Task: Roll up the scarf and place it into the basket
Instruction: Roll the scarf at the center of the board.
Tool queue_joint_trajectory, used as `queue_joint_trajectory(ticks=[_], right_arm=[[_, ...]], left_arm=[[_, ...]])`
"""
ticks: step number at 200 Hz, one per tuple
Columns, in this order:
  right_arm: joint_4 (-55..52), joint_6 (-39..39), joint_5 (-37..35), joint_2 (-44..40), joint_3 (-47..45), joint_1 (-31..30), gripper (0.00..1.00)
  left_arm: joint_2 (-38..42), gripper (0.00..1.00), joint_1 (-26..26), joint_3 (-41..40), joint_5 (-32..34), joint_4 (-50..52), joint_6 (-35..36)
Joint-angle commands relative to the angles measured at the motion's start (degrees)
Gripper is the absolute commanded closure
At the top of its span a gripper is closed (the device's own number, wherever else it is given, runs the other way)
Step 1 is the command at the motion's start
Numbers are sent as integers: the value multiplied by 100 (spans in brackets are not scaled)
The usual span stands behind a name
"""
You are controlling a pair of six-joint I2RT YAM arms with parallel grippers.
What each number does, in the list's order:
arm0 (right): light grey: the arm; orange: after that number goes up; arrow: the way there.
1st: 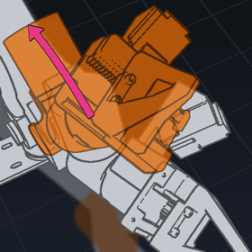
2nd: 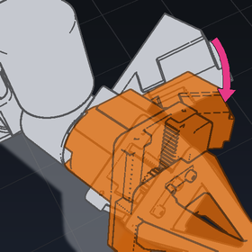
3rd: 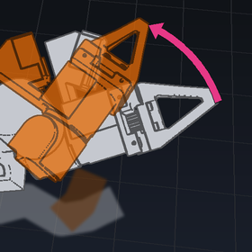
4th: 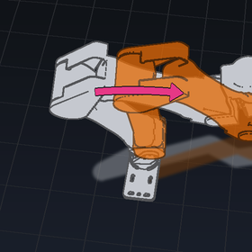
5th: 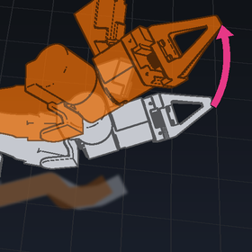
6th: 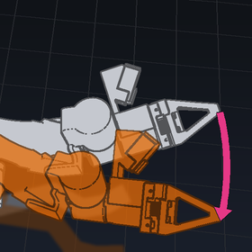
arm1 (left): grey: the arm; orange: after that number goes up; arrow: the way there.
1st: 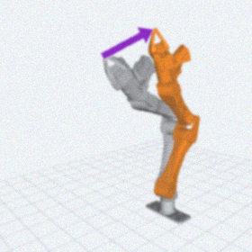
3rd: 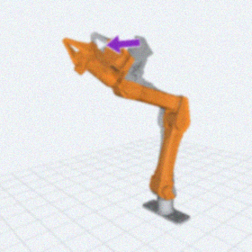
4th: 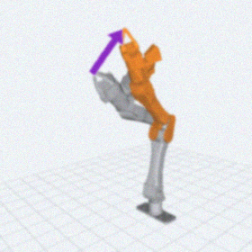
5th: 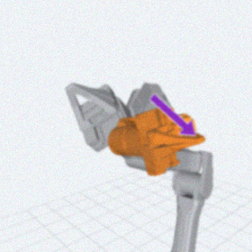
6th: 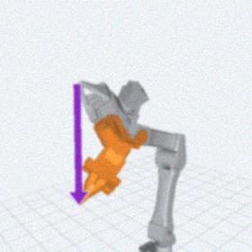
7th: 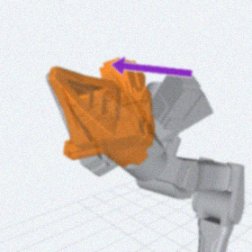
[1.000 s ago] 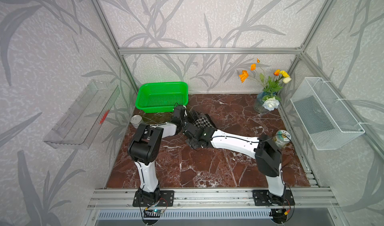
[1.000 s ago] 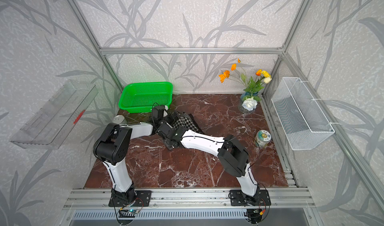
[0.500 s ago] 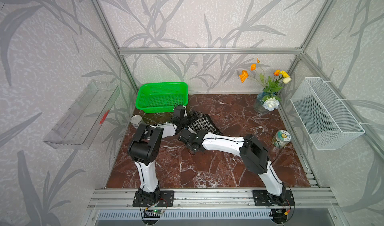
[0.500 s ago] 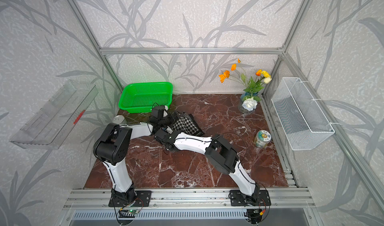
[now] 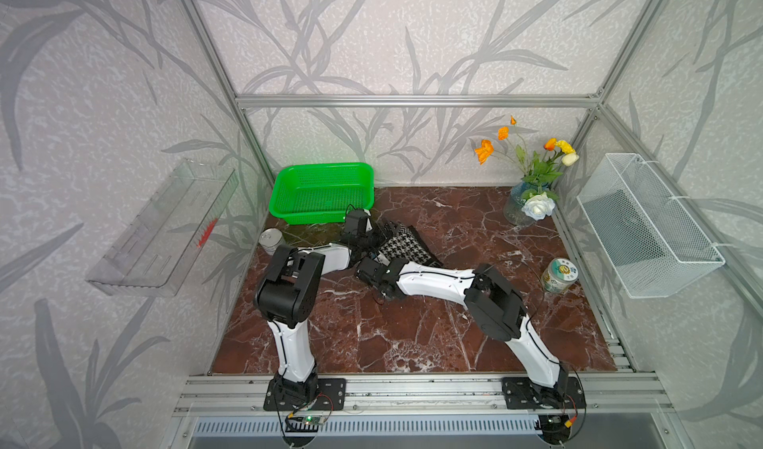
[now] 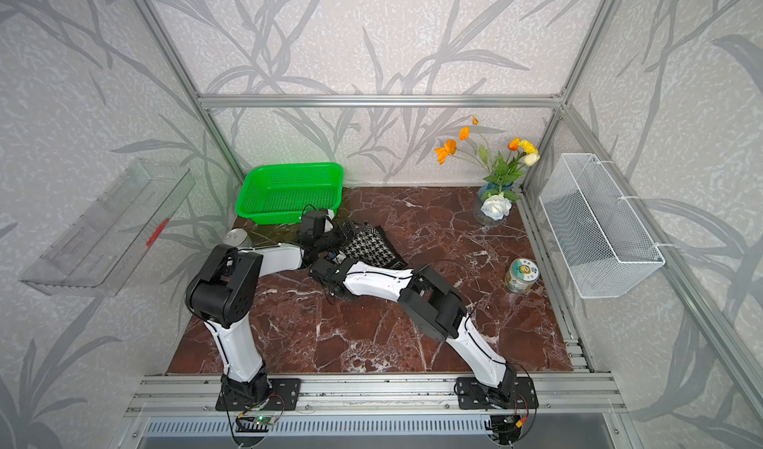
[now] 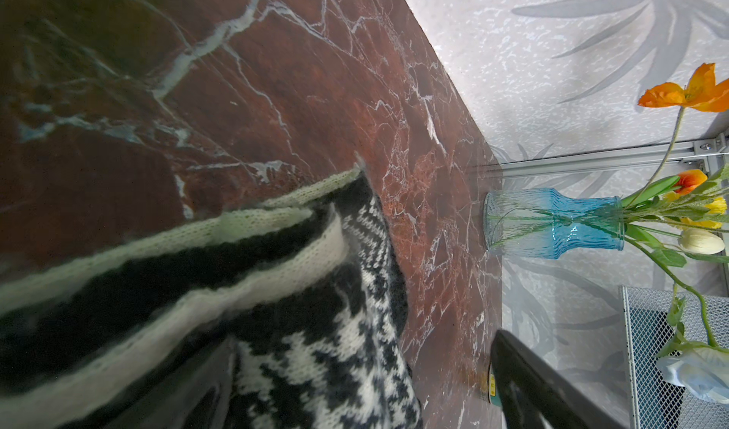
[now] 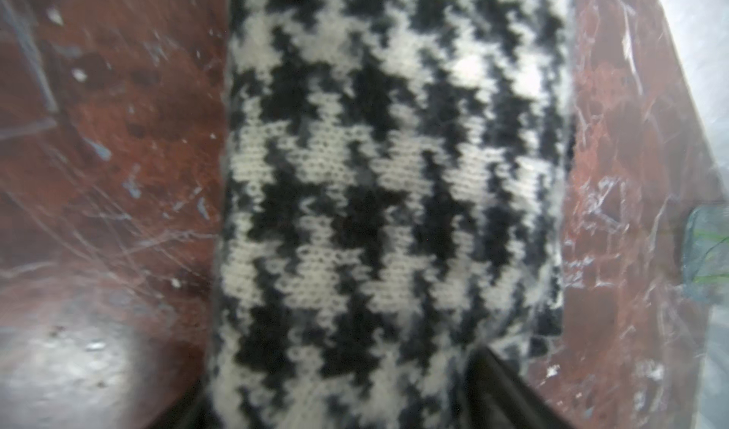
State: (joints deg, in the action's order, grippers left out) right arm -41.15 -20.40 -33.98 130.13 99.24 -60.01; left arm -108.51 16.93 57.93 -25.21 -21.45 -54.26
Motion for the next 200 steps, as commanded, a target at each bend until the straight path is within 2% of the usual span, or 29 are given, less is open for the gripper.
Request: queue_joint_trajectory(ticks=[1,13,38,58,71,88,116,156,200], right_arm=[[-70,-168,324,-5,-396,262,55],[104,-151,421,-79,-565,326,65],[351,-145,798,-281,-854,411,77],[620,-113,1238,-538,-1096,422,89],[877,-78,1797,-752,-1249,453,95],[1192,-106,2607,-996,-1406,477,97],[1357,-327,3543,-1291,-1521,490,99],[2312,-865,5051,-1770,-2159,697,99],[3208,-1455,5979,-2264,-2826,1118,98]], left_arm=[[-48,0,18,-186,-89,361,-110],[-39,1,10,-194,-98,367,-106],[0,1,-50,-247,-97,375,-92],[107,0,-170,-366,-107,326,-112],[212,0,-266,-428,-122,342,-86],[388,0,-437,-514,-111,448,-60],[758,0,-732,-660,-62,645,-16],[1213,1,-996,-769,-41,973,102],[1974,1,-1021,-989,341,1456,442]])
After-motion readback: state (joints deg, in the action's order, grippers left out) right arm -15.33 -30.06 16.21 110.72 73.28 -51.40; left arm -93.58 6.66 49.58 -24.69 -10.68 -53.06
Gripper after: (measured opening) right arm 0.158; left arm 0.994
